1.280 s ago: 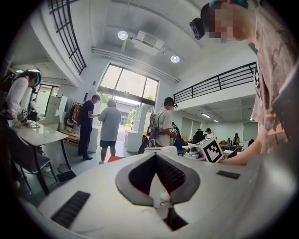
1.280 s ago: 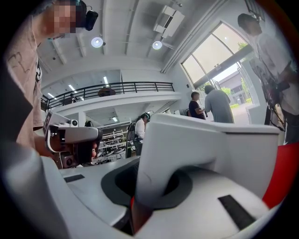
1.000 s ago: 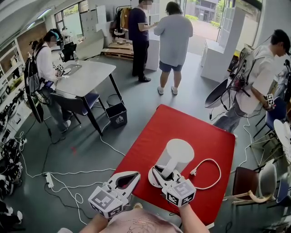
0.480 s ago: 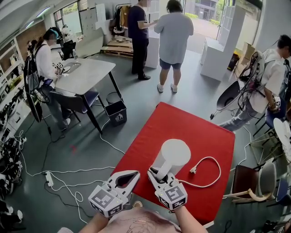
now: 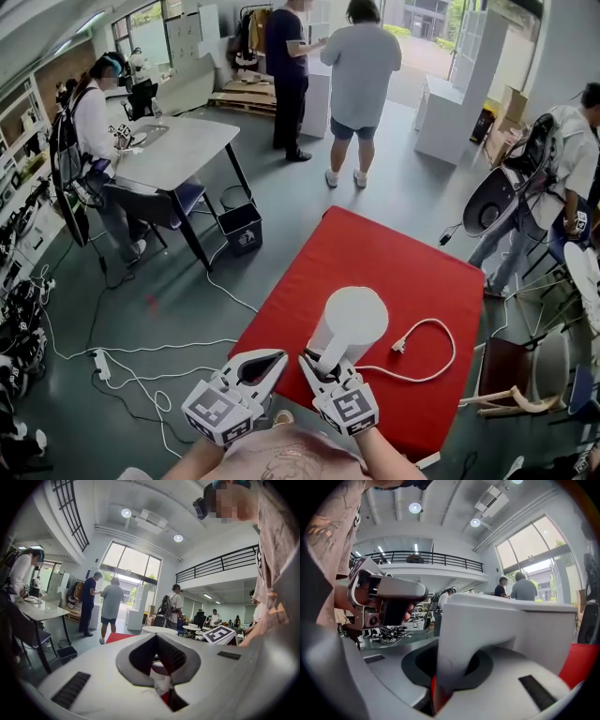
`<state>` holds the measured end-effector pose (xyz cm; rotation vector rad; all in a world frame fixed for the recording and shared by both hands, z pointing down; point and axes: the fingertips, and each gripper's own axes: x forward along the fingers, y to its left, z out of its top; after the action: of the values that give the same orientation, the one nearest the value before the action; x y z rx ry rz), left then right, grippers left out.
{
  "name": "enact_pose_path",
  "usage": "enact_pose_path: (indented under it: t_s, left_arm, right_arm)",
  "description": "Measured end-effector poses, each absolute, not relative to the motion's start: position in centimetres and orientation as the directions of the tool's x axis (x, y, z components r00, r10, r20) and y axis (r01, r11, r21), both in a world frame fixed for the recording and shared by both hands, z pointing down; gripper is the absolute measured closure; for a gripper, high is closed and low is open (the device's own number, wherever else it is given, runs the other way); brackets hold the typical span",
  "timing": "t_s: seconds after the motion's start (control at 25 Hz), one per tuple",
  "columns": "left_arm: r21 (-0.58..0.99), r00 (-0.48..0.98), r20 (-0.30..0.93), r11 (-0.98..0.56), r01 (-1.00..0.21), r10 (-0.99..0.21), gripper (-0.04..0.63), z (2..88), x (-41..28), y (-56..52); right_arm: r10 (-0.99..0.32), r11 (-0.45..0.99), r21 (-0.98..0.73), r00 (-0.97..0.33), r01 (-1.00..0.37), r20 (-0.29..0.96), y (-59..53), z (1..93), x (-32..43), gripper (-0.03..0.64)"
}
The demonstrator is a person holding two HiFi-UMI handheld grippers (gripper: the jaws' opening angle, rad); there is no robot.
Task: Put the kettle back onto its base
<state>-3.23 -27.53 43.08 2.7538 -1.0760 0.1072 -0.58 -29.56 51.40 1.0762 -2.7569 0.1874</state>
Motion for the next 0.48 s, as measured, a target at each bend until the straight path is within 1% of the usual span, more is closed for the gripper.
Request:
enact_pose_path:
  t_s: [0.48]
  left_arm:
    - [0.150, 0.740, 0.130, -0.724, -0.673, -0.660, 0.611, 43.2, -2.8, -26.8]
  right_arm:
    - [-0.663, 0.732, -0.010, -0.715, -0.681, 0.220, -27.8, 52.4, -1.7, 0.555]
